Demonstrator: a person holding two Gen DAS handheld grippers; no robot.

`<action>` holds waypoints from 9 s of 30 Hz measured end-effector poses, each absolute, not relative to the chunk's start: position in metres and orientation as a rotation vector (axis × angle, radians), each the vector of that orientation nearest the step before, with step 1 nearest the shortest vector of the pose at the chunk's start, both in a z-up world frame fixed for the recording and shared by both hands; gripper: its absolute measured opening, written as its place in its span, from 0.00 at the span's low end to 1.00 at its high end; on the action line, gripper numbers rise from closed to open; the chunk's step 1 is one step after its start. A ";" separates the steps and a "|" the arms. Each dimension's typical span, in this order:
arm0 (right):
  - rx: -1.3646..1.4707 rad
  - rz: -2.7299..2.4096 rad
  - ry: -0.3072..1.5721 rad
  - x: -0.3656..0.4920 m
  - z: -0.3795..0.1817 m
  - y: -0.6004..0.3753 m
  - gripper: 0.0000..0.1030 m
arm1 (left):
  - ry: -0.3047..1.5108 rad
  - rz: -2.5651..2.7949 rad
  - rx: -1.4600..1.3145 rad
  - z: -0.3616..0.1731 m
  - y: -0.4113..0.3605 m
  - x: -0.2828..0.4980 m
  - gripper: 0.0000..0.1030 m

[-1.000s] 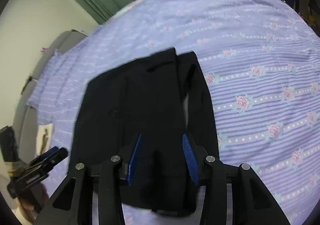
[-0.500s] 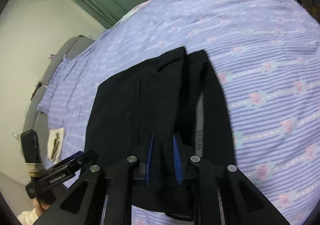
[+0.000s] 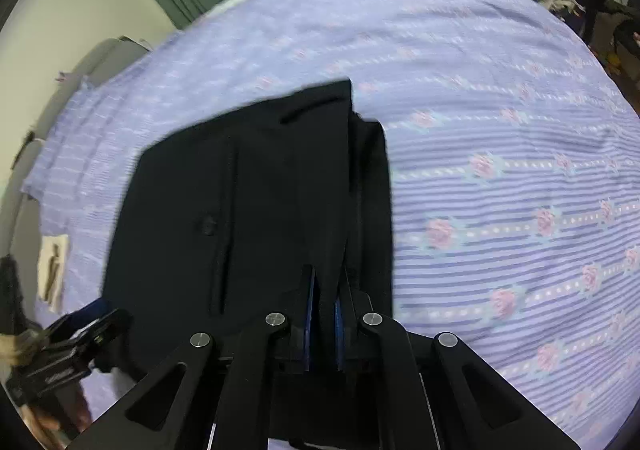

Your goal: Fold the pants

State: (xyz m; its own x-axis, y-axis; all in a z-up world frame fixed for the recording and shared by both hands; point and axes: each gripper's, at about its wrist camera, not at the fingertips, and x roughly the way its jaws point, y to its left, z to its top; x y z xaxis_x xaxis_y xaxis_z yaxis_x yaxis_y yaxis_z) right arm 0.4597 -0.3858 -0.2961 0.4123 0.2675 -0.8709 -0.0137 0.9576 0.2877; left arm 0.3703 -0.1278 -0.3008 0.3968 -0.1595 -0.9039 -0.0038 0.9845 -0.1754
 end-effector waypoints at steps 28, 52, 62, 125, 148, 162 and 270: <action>0.610 0.207 1.085 0.408 -0.344 -0.419 0.79 | 1.178 -0.026 -0.040 -0.334 -0.142 0.314 0.95; 0.522 0.181 1.111 0.423 -0.325 -0.370 0.35 | 1.079 -0.130 -0.162 -0.299 -0.082 0.329 0.89; 0.079 -0.014 1.068 0.412 -0.290 -0.319 0.31 | 1.090 -0.194 -0.302 -0.316 0.003 0.394 0.88; 0.538 0.192 1.163 0.164 -0.275 -0.321 0.66 | 1.183 -0.124 -0.106 -0.222 -0.025 0.229 0.08; 0.379 0.329 1.115 0.254 -0.343 -0.320 0.65 | 1.274 -0.023 0.014 -0.319 -0.013 0.248 0.09; 0.425 0.436 1.170 0.300 -0.360 -0.306 0.57 | 1.259 -0.037 -0.056 -0.328 -0.011 0.247 0.08; -0.050 0.537 1.116 0.402 -0.226 0.474 0.24 | 1.064 -0.033 0.057 -0.231 0.710 0.342 0.10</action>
